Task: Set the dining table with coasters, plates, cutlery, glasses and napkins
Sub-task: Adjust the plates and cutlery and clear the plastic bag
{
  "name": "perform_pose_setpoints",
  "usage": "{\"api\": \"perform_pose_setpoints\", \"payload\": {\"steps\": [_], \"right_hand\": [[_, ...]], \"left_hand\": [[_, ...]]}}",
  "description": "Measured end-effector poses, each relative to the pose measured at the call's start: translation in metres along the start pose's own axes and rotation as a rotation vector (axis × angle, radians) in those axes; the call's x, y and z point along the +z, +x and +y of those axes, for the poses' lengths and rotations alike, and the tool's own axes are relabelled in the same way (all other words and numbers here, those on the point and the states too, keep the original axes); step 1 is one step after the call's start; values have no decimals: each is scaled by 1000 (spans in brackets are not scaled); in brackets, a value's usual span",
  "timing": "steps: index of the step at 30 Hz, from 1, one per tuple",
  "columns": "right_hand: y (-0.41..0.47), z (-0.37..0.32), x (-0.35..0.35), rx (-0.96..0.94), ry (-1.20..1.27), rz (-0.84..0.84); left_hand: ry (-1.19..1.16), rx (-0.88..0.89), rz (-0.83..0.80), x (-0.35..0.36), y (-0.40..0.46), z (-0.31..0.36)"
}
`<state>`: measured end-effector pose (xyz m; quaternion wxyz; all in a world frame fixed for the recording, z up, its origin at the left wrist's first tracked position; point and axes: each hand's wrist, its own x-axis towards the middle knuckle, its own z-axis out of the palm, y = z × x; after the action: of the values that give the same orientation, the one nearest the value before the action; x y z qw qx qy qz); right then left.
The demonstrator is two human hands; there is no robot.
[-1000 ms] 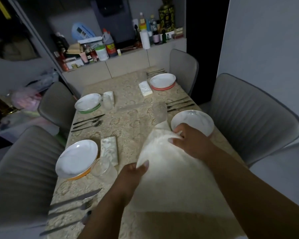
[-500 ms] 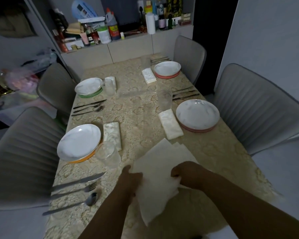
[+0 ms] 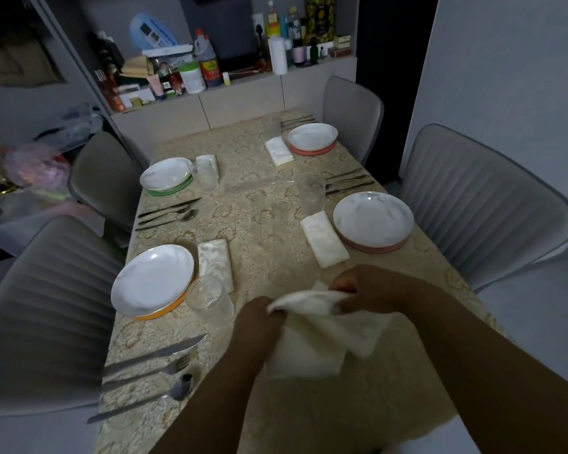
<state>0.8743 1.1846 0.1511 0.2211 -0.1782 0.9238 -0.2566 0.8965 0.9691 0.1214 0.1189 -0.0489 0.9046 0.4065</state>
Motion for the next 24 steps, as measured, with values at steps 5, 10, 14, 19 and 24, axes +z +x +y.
{"api": "perform_pose_setpoints", "payload": {"steps": [5, 10, 14, 19, 24], "right_hand": [[2, -21, 23, 47, 283, 260], [14, -35, 37, 143, 458, -24], [3, -26, 19, 209, 803, 222], [-8, -12, 15, 153, 868, 262], [-15, -20, 33, 73, 1305, 124]], "left_hand": [[-1054, -251, -216, 8, -4, 20], [-1038, -270, 42, 27, -5, 18], [-974, -175, 124, 21, -6, 9], [-1115, 25, -317, -6, -15, 21], [-1045, 75, -334, 10, -12, 16]]}}
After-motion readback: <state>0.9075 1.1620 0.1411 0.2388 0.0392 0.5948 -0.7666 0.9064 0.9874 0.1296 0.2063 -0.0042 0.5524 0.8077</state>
